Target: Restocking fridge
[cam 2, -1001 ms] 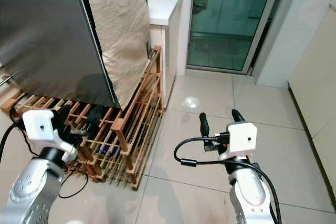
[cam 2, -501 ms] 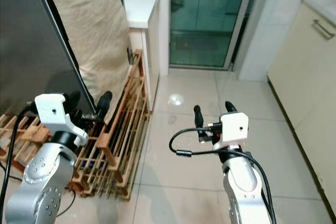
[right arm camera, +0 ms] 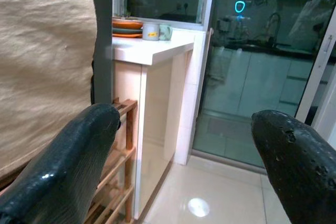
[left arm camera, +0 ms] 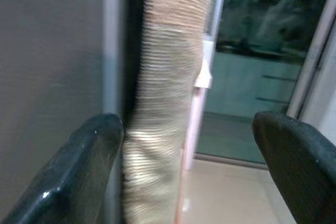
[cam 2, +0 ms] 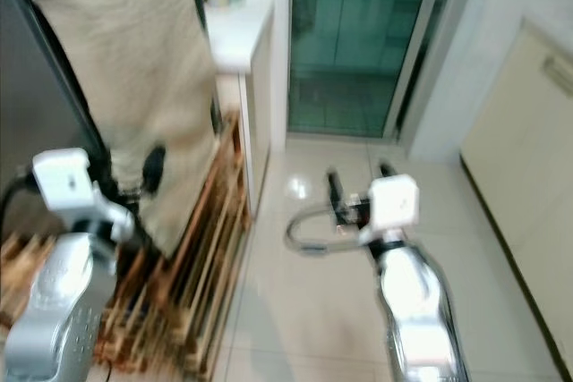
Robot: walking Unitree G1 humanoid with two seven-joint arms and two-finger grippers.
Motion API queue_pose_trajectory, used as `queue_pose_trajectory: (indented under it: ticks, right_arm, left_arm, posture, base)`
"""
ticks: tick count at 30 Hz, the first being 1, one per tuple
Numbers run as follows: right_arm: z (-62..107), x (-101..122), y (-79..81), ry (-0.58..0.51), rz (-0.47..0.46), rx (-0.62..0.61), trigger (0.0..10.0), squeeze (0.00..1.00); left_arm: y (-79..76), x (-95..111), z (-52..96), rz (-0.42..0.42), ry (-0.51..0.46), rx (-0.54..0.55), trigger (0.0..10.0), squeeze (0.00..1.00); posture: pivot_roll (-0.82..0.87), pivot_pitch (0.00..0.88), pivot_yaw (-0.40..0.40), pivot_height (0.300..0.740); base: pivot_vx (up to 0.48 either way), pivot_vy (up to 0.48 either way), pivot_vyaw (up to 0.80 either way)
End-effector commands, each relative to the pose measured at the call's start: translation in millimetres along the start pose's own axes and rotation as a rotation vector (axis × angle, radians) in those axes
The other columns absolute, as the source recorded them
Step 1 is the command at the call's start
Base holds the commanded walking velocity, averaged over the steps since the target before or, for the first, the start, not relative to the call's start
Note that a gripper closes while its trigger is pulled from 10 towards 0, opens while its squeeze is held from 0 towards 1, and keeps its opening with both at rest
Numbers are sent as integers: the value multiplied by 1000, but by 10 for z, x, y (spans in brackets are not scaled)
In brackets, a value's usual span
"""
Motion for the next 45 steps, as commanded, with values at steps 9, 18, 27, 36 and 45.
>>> queue_pose_trajectory:
  ticks: [9,18,27,36,45]
  right_arm:
    - [7,-21,-70,7,16,-11,10000,0]
    - [-42,12,-6,-4,8,5,10000,0]
    - [-19,8,-24,-1,9,-5,10000,0]
    - [-24,1,-14,2,6,-2,10000,0]
    - [-7,-15,0,6,5,-2,10000,0]
  left_arm:
    - [-120,-26,-126,-11,45,-70,10000,0]
    - [-143,-146,-540,-16,127,-32,10000,0]
    - [-120,-151,-689,-1,142,42,10000,0]
    - [-286,-123,-787,27,129,-4,10000,0]
    - [-234,-87,-993,-9,118,36,10000,0]
  posture:
    - [-142,0,42,740]
    - [-150,0,44,740]
    - [-172,0,53,740]
    - [-171,0,54,740]
    - [-181,0,65,740]
  base:
    - [0,0,0]
    - [0,0,0]
    - [0,0,0]
    - [0,0,0]
    - [0,0,0]
Point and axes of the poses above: a point about 5 cm out from each wrist's last joint towards the gripper, its own z axis pointing back from the gripper into the wrist, its own x axis along the axis of the wrist's last joint, y = z × x, the point moved 5 cm from there along -z, pointing out of the wrist towards the gripper, and after that the axes turned 6 degrees about -z, right-handed, at the moved point
